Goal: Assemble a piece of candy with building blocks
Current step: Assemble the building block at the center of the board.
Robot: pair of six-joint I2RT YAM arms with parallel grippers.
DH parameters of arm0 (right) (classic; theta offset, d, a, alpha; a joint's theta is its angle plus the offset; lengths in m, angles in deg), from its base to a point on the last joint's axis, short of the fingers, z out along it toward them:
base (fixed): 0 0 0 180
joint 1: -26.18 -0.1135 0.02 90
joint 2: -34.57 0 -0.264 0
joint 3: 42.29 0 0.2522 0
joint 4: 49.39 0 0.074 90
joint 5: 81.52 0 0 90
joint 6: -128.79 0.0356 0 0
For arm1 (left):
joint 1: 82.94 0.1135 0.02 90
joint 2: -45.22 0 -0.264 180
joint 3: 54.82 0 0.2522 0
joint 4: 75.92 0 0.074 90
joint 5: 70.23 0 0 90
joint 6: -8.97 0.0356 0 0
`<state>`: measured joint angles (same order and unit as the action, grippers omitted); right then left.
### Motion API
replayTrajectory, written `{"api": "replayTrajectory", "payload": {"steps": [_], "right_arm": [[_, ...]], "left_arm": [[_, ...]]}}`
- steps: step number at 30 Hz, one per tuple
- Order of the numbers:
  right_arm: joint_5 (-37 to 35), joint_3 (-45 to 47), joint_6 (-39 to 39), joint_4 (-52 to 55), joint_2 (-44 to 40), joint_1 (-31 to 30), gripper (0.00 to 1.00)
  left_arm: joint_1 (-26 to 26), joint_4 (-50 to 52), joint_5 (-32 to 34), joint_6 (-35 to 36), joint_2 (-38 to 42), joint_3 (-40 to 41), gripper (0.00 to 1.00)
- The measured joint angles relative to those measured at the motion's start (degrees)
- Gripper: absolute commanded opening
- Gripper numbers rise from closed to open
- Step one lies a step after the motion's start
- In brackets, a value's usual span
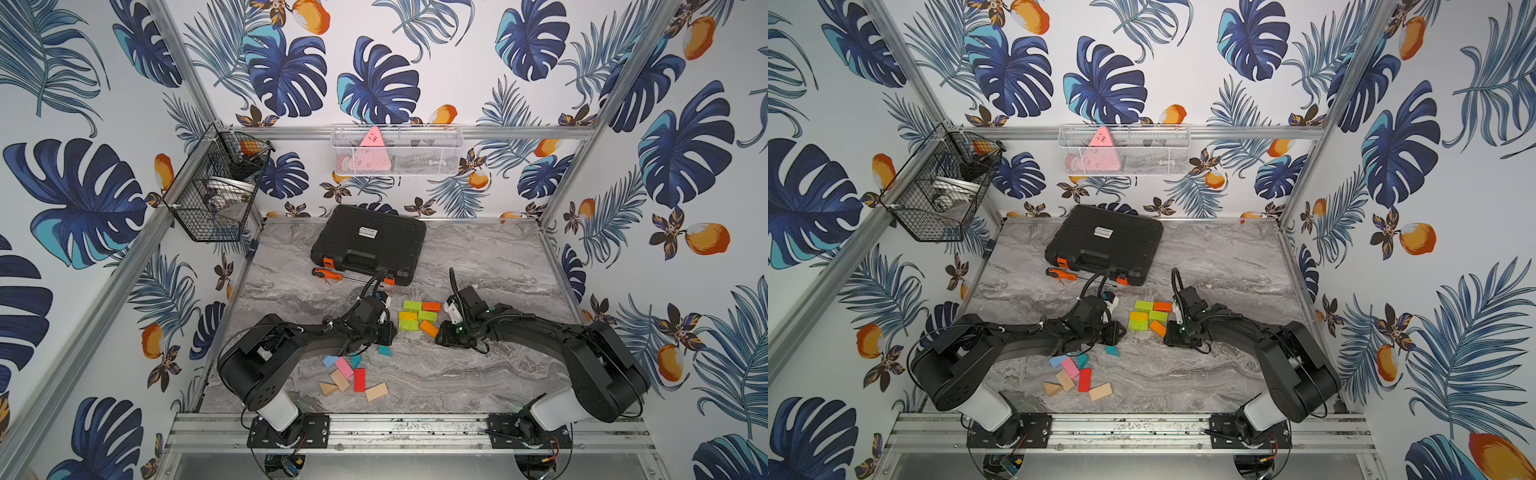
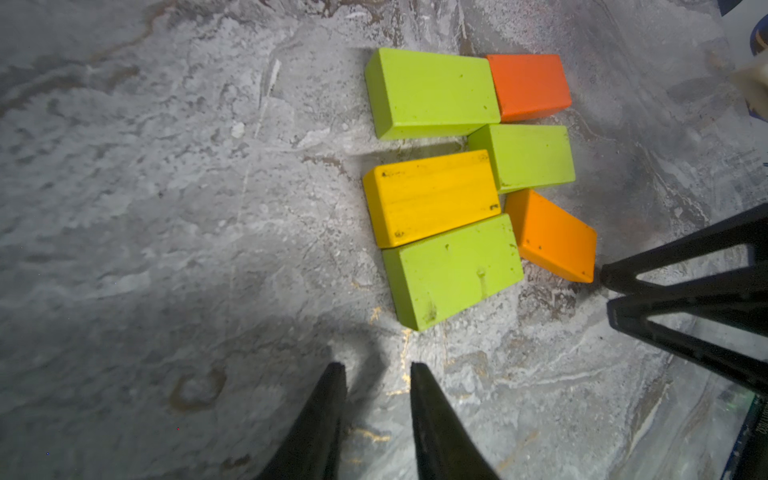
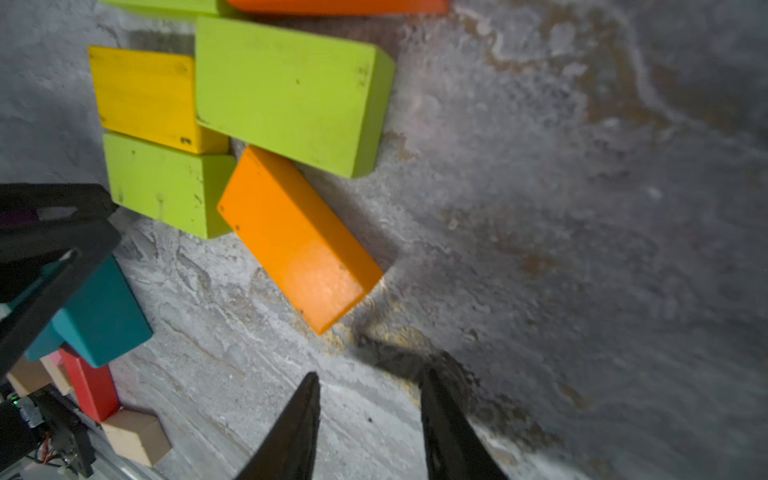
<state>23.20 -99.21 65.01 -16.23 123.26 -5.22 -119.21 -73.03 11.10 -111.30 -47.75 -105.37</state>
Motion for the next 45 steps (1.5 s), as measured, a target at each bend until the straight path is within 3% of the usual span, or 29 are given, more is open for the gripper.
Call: {"api": "replayTrajectory", "payload": {"steps": [14,41,45], "right_arm": [[-2.45,-3.87,-0.11,-0.22,3.61,0.02,0.32],[-1.99,-5.92,-0.76,-1.81,6.03,0.76,0.3],[-1.46,-5.51,-1.51,-1.79,4.13,0.87,0.35]], "left_arm": [[-0.09,0.02,0.17,0.0,-0.11,-0.07,0.33],[-0.15,0.5,0.17,0.0,-0.66,-1.03,0.33],[-0.2,3.17,0.81,0.0,0.17,-1.66,0.33]]}}
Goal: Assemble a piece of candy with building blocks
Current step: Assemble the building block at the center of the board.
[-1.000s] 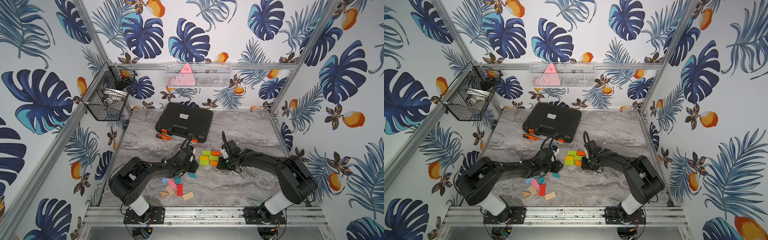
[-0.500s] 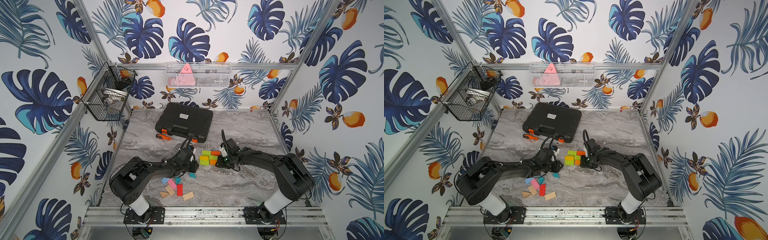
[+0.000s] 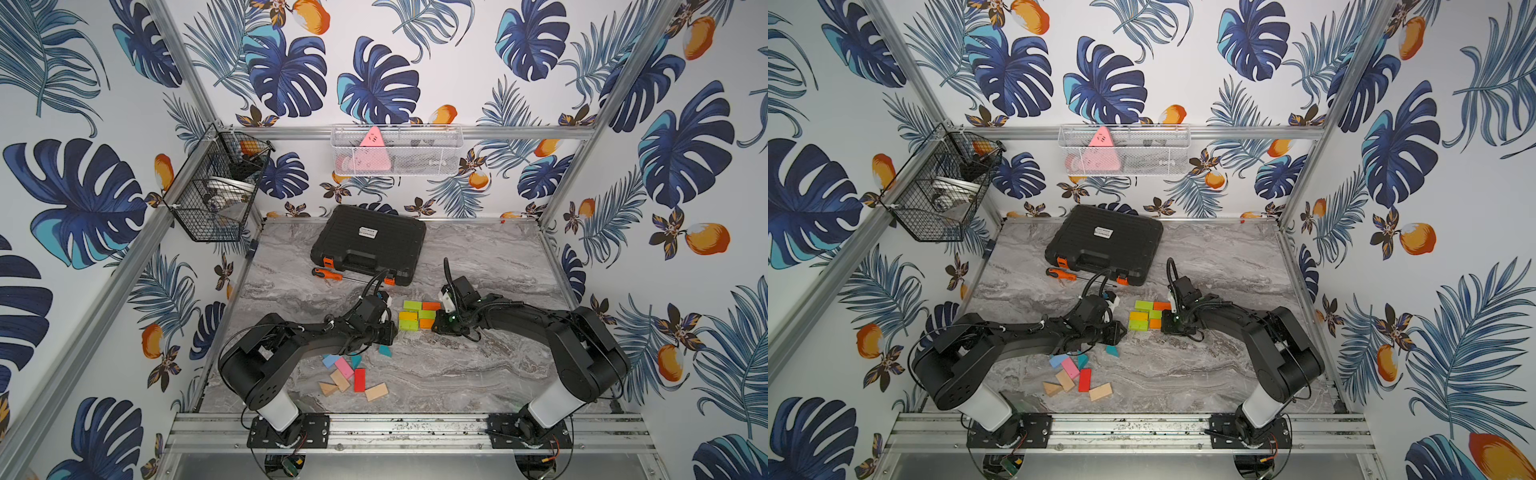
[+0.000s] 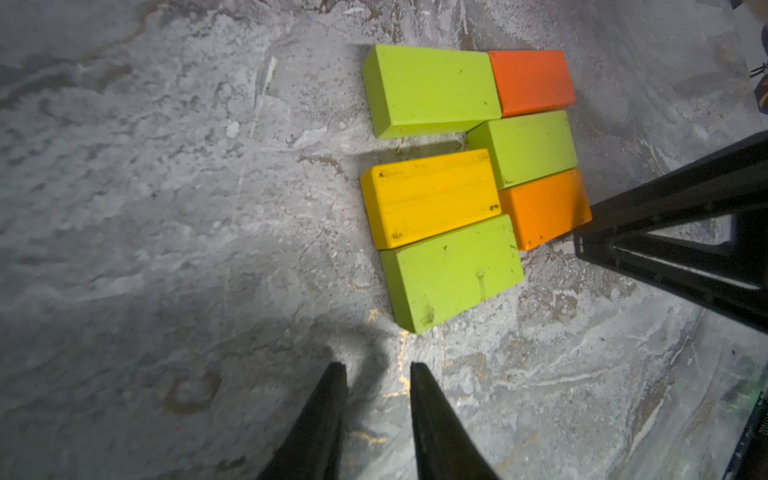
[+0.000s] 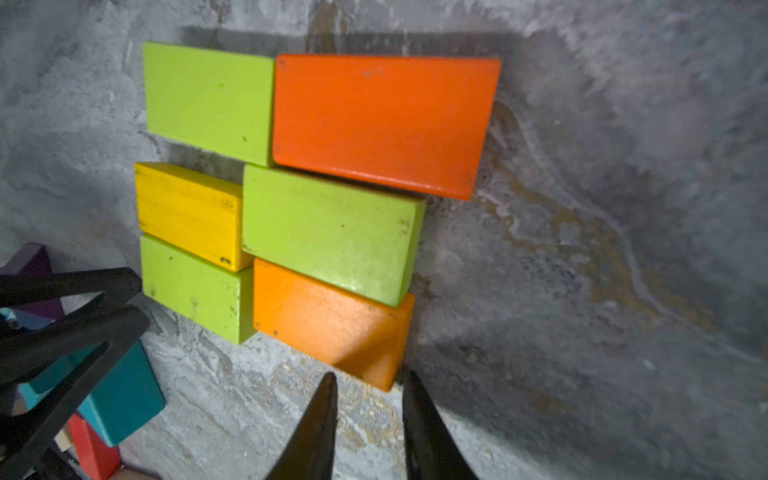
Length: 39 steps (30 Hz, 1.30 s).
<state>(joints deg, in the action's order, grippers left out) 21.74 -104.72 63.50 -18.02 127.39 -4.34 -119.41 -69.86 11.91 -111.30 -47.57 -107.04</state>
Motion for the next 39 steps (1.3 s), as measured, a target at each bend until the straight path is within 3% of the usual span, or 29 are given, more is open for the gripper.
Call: {"api": "replayTrajectory", "payload": {"steps": [7,11,16,20,39], "right_arm": [[-0.35,-0.02,-1.46,0.0,-5.16,2.8,0.34],[-1.03,-0.81,-1.03,0.0,-4.74,7.91,0.32],[-1.36,-3.08,-0.04,-0.04,-0.35,9.18,0.3],[-1.7,-4.57,0.17,-0.02,3.52,9.68,0.3],[-0.37,-4.17,0.33,-0.68,5.01,10.12,0.3]], "left_arm": [[0.59,7.93,2.89,0.02,1.55,-2.8,0.28],[1.68,10.1,5.35,0.0,1.25,-5.49,0.26],[2.01,10.56,6.71,0.02,-3.82,-9.14,0.24],[2.16,9.4,6.75,0.02,-6.54,-11.04,0.24],[1.38,1.75,2.29,-1.31,-10.36,-12.13,0.23]]}}
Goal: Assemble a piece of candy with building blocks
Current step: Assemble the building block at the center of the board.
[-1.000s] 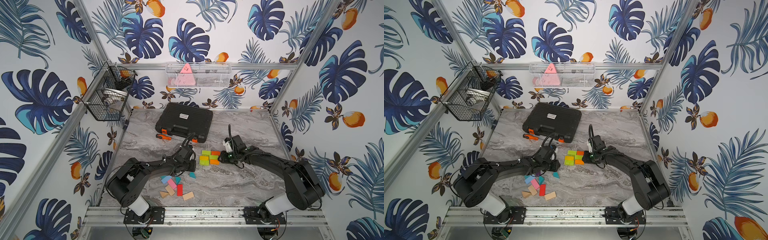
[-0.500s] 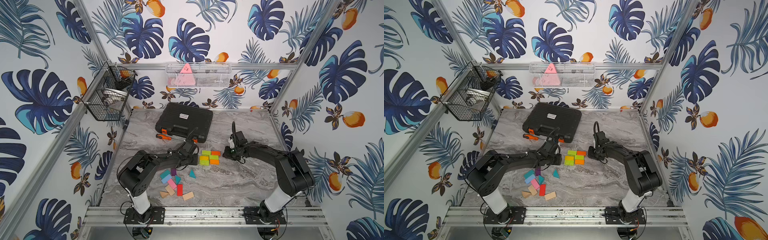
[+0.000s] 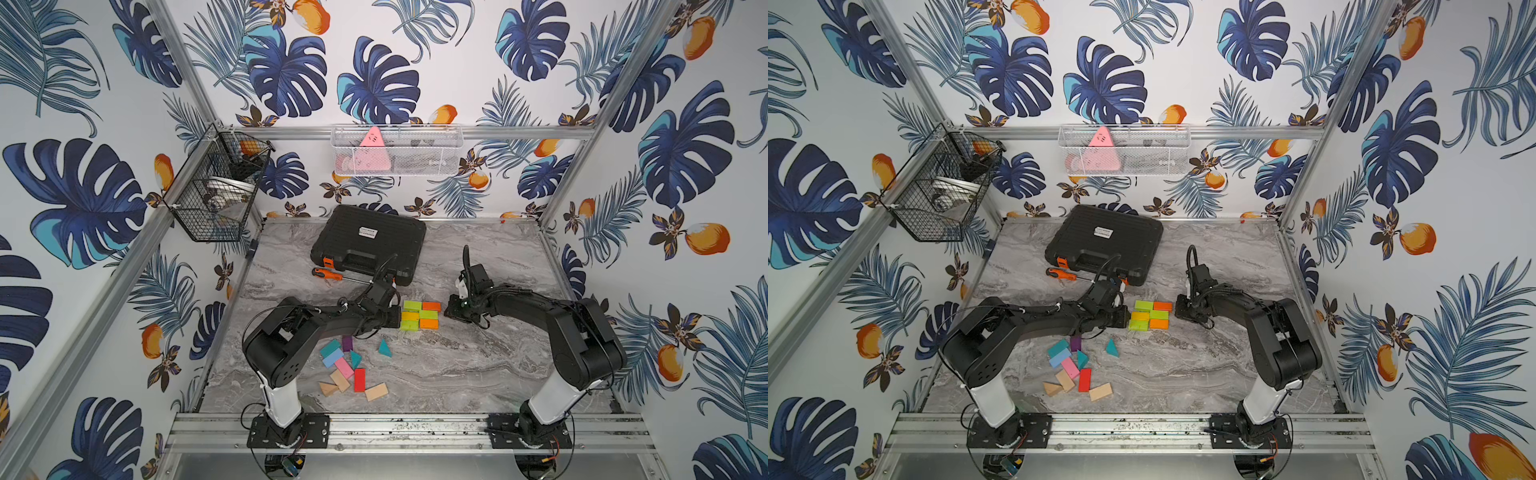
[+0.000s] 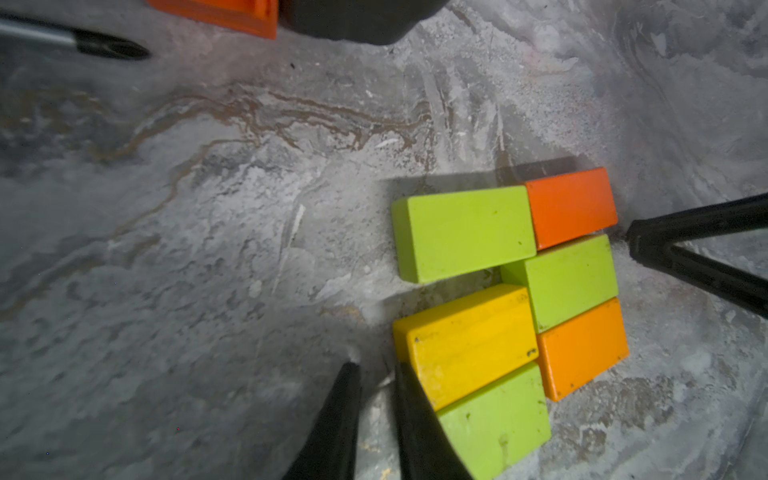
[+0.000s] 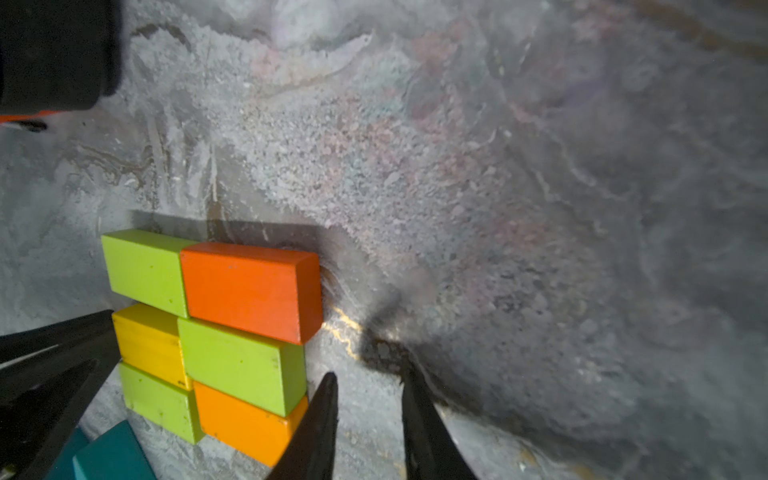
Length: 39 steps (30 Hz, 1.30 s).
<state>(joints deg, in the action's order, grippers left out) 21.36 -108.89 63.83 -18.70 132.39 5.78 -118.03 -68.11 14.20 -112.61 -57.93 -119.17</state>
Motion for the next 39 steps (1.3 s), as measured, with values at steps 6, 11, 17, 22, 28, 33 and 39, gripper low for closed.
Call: {"api": "replayTrajectory", "payload": {"steps": [6,11,17,22,28,33,39], "right_arm": [[0.28,0.31,0.0,-0.26,0.04,0.0,0.3],[0.66,0.33,0.0,-0.52,0.22,0.0,0.3],[-0.09,-0.7,0.0,-0.46,0.59,0.07,0.3],[-1.73,-2.93,-0.02,-0.13,2.29,0.22,0.3],[-2.56,-5.35,-0.07,-0.02,4.81,0.26,0.3],[-2.64,-6.88,-0.48,-0.13,6.16,0.26,0.28],[-1.68,-6.97,-1.33,-0.33,6.32,0.09,0.28]], "left_arm": [[-0.15,-0.04,-0.15,0.0,-0.07,-0.11,0.24],[-0.17,0.72,-0.15,0.02,-0.09,-0.61,0.25],[0.48,4.79,1.42,0.28,0.33,-2.03,0.26],[1.49,6.6,2.36,0.44,-0.66,-3.82,0.25],[1.6,5.4,2.32,0.44,-1.55,-4.28,0.26],[1.6,5.18,2.34,0.44,-2.54,-5.4,0.26],[1.64,4.94,2.38,0.44,-3.89,-6.99,0.26]]}}
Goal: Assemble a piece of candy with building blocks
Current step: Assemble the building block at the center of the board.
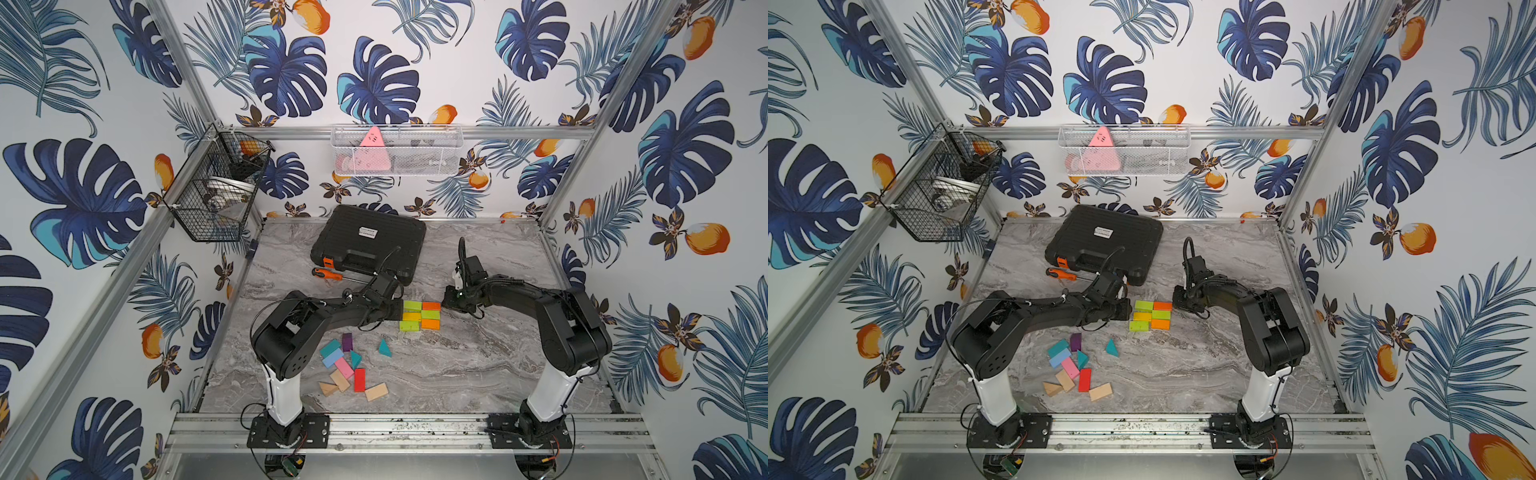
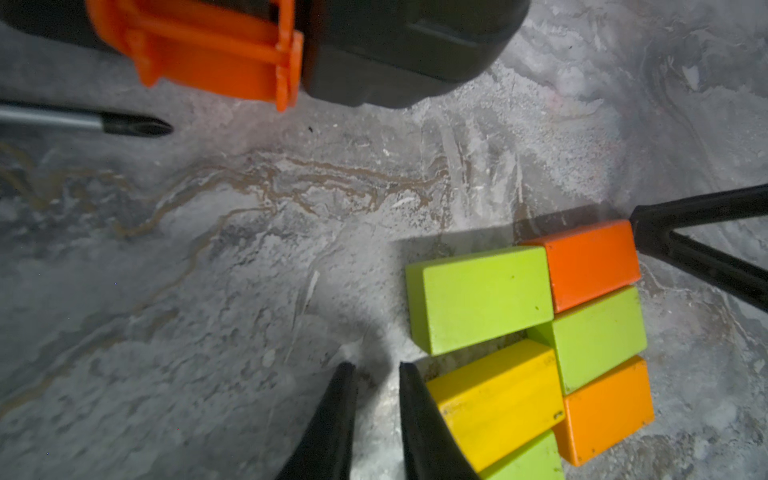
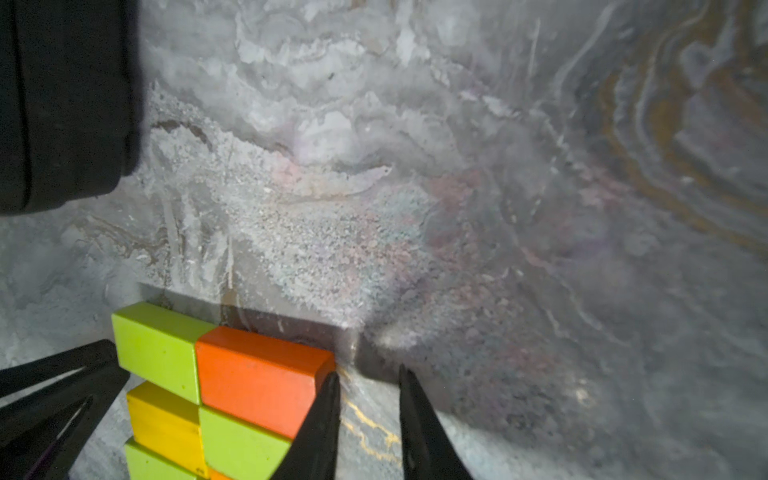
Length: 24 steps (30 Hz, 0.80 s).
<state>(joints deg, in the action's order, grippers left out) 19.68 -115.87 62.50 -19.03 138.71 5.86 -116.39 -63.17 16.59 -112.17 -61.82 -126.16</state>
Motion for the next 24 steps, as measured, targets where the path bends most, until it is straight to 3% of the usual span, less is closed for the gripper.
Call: {"api": "replayTrajectory", "payload": {"steps": [24], "right_arm": [[2.32,-0.28,-0.81,-0.9,0.85,-0.68,0.27]], "left_arm": [[0.2,-3.93,0.02,0.0,-0.52,1.25,0.25]]}}
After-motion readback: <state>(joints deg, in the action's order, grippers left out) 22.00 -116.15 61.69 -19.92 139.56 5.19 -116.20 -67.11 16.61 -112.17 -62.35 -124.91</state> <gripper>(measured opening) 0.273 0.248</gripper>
